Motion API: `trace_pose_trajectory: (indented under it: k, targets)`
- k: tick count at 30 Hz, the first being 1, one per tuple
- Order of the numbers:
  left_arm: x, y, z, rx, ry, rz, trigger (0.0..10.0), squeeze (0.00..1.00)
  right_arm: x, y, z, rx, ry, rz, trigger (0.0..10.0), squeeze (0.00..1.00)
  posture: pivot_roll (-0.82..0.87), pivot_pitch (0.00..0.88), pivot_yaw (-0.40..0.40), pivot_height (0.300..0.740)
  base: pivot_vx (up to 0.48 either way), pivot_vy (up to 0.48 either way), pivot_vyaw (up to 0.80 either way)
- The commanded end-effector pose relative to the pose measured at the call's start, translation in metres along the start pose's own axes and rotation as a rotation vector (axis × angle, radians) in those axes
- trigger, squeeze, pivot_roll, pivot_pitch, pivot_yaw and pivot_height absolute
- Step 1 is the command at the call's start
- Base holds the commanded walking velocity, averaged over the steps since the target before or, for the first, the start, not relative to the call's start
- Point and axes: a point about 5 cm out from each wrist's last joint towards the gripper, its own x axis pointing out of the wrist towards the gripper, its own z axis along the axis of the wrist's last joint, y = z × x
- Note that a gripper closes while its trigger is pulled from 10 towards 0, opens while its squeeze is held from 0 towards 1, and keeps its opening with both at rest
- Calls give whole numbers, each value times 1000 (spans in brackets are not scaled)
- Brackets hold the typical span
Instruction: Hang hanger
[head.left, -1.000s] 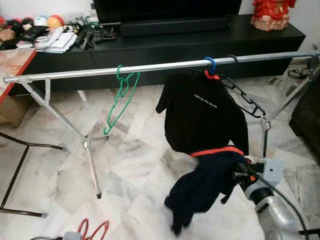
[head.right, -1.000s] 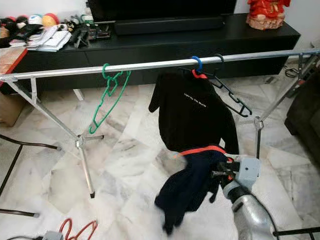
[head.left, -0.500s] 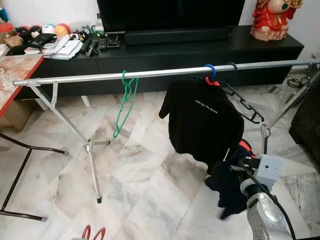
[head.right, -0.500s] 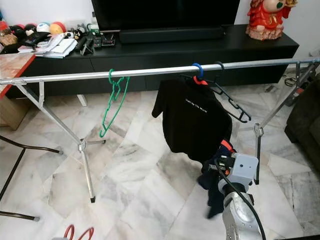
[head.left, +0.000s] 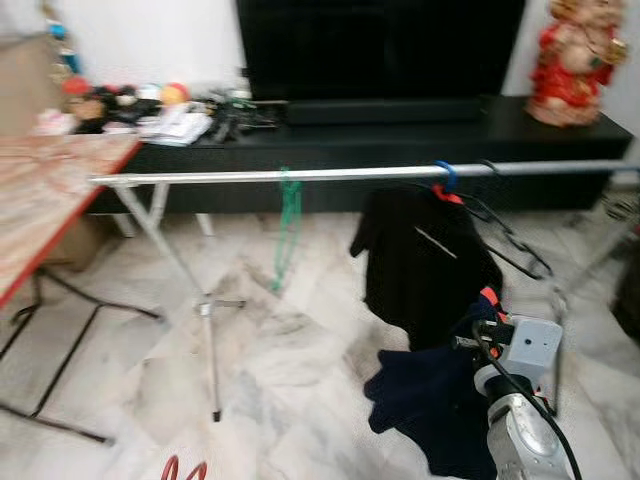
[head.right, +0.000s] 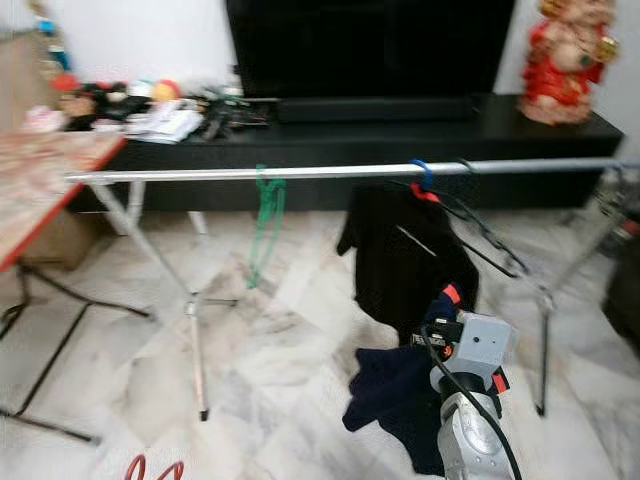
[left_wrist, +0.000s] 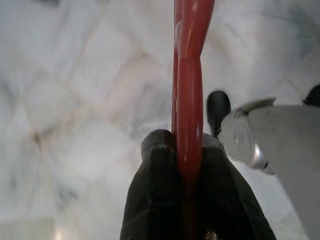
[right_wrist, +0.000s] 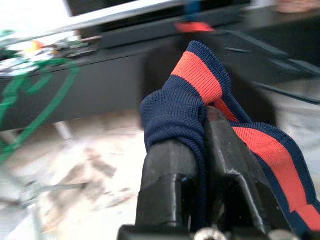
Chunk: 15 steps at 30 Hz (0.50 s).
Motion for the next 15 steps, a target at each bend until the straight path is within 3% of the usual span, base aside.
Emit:
trace_pose_trajectory:
  k: [1, 4, 9, 15]
  targets:
    - [-1, 4, -5, -11, 16, 20, 10000, 0, 5, 9, 7, 5, -35, 43, 10000, 0, -55, 35, 29, 740, 0, 0, 781]
    - [-1, 3, -6, -24, 11, 29, 10000, 0, 6, 9, 7, 4, -39, 43, 10000, 0, -58, 36, 26, 740, 0, 0, 785]
    - [-2, -4, -13, 41, 43, -9, 10000, 0, 7, 7, 6, 20, -33, 12, 10000, 0, -63, 38, 28, 740, 0, 0, 0]
    - [-2, -4, -17, 32, 57, -1, 10000, 0, 8, 9, 5, 26, -29, 22, 10000, 0, -60, 32, 26, 740, 0, 471, 0]
